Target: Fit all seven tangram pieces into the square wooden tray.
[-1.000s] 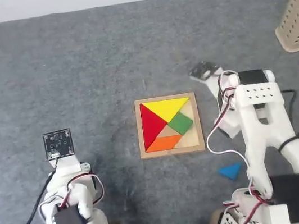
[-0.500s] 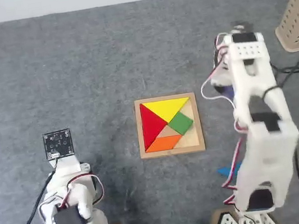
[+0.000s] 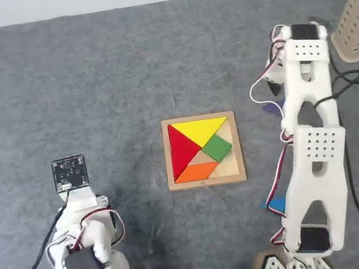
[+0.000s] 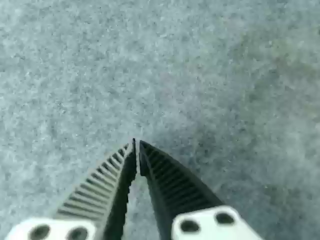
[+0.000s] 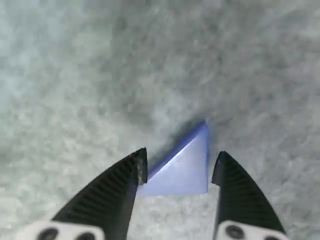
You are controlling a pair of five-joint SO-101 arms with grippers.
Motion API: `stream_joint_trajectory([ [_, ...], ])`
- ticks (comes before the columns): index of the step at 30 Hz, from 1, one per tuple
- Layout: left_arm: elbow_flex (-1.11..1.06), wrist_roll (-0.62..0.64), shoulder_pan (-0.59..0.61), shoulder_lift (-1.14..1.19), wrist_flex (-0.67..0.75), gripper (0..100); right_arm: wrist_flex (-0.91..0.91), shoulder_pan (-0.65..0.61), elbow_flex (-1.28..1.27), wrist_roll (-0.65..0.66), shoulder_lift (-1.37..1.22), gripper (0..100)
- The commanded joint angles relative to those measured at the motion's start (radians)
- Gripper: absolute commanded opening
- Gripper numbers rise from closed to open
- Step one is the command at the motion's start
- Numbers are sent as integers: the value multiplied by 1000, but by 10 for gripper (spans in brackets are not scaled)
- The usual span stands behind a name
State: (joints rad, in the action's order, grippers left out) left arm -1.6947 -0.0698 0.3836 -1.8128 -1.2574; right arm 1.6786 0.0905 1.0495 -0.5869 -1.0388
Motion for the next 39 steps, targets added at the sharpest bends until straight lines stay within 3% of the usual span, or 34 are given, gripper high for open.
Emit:
stream_joint_trajectory([
  [1, 10, 9, -3, -14, -6, 13, 24, 5, 71, -12, -12, 220],
  [10, 10, 9, -3, -14, -6, 13, 81, -47, 75, -12, -111, 214],
  [13, 10, 9, -3, -14, -6, 13, 119, -48, 71, -8, -91, 154],
  [23, 10, 9, -3, -14, -6, 13, 119, -97, -209, 210, 107, 118],
  [32, 10, 9, -3, -14, -6, 13, 99, -108, -615, 552, 389, 117],
  [39, 10, 9, -3, -14, -6, 13, -101, -116, -956, 631, 728, 120],
])
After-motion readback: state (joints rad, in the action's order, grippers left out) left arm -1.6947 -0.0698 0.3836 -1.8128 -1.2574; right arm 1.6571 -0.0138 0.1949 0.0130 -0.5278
